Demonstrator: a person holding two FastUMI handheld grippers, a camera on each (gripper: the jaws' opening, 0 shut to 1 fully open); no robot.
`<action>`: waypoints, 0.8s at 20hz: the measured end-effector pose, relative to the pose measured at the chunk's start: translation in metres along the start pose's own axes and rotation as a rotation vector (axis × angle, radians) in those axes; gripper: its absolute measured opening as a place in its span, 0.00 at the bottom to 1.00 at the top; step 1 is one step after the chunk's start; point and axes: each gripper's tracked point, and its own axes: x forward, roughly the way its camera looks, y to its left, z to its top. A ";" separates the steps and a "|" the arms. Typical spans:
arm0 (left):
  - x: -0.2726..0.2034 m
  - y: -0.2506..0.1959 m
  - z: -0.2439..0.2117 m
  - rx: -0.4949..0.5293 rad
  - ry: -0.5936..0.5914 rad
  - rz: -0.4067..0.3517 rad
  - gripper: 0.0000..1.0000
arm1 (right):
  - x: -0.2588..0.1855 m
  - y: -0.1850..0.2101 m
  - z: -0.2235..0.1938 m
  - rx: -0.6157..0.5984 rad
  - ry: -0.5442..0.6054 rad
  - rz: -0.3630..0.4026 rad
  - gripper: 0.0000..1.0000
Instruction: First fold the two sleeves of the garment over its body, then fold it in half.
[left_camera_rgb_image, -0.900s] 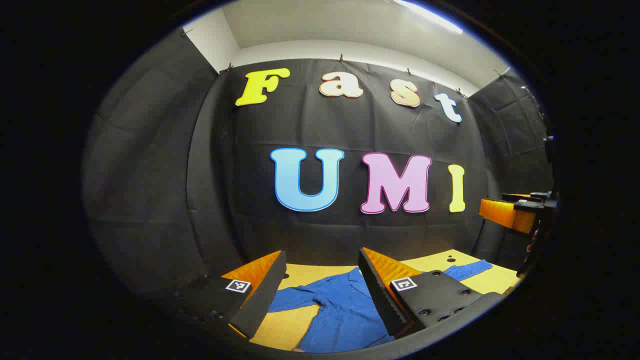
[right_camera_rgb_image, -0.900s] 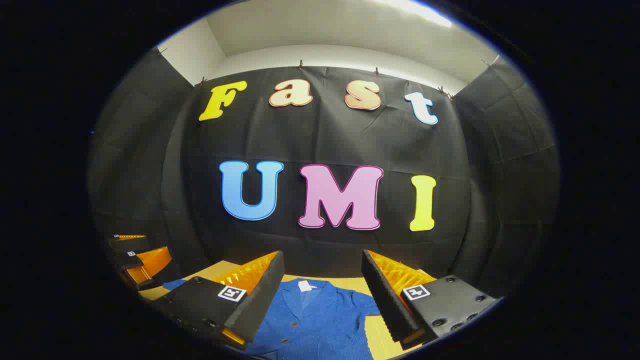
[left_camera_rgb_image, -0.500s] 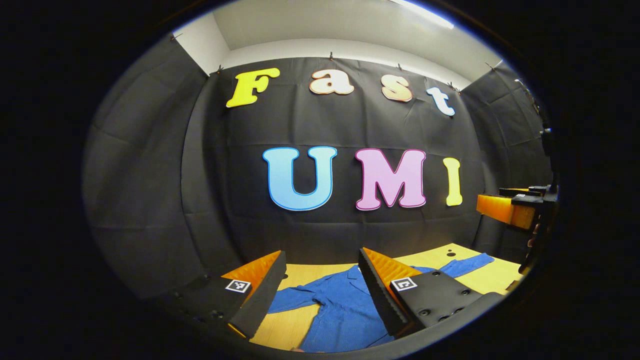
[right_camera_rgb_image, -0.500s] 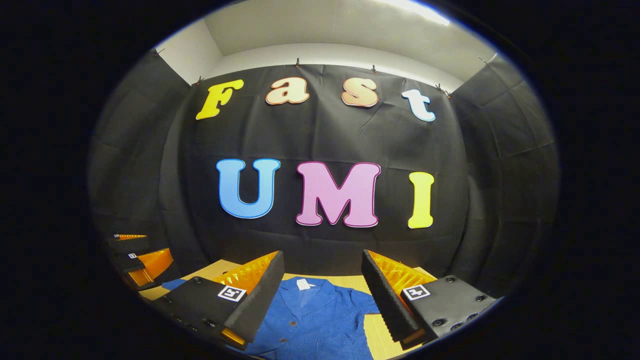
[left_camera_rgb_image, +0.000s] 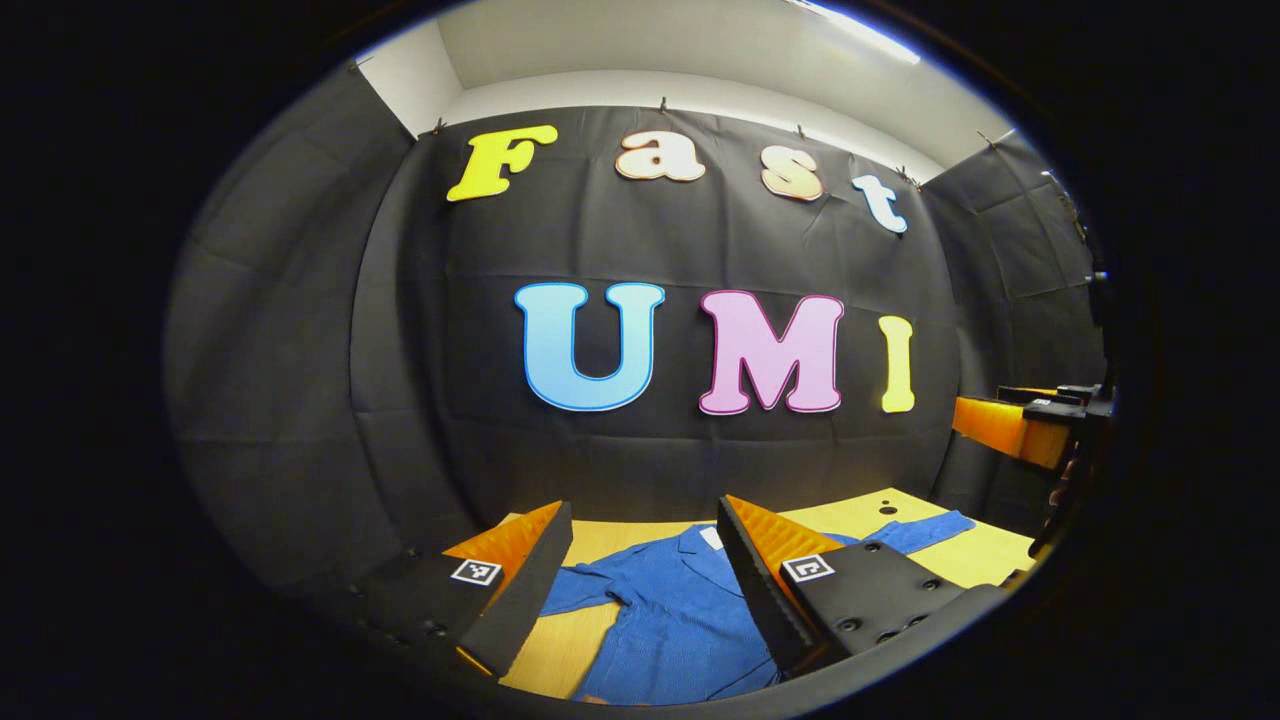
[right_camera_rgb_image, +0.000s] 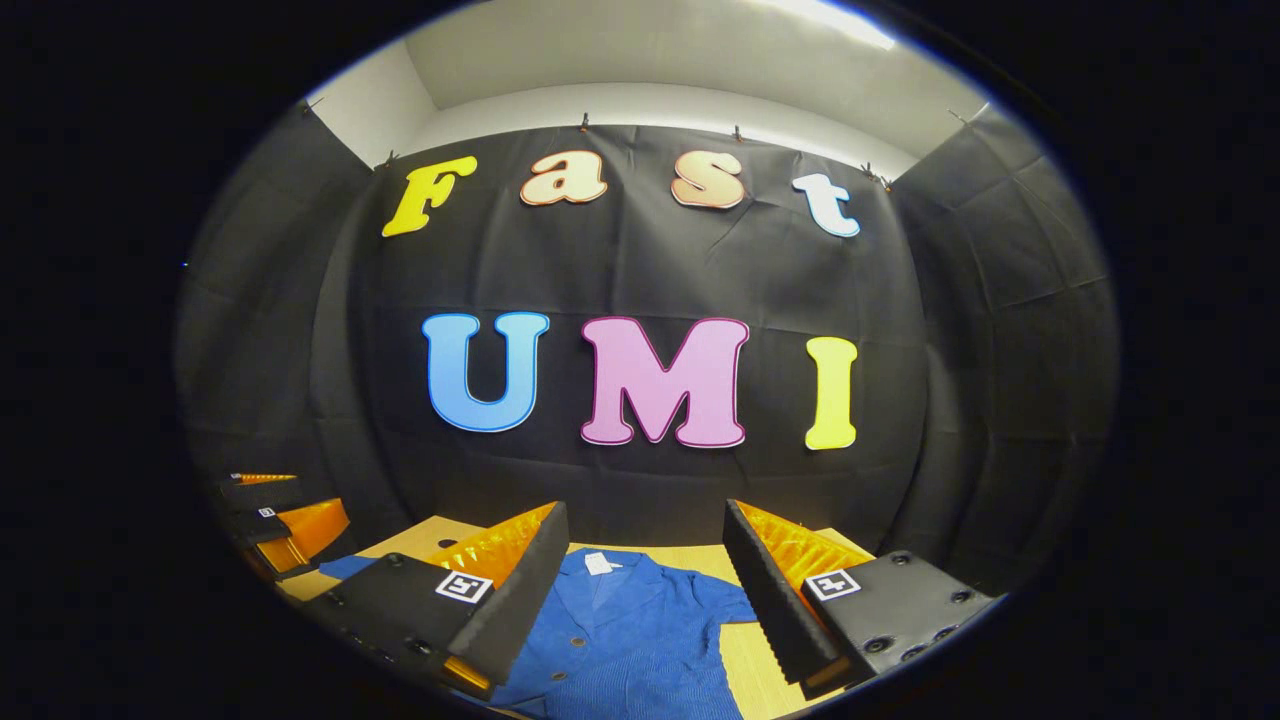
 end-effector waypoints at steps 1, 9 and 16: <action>-0.001 -0.003 0.001 0.001 -0.003 -0.003 0.84 | 0.000 -0.002 0.000 0.001 0.001 -0.001 0.98; -0.001 -0.006 0.005 0.026 -0.031 0.028 0.84 | 0.004 -0.007 -0.008 0.009 0.021 -0.008 0.98; -0.011 -0.001 0.019 0.065 -0.054 0.019 0.84 | -0.001 0.006 -0.011 -0.002 0.038 -0.025 0.98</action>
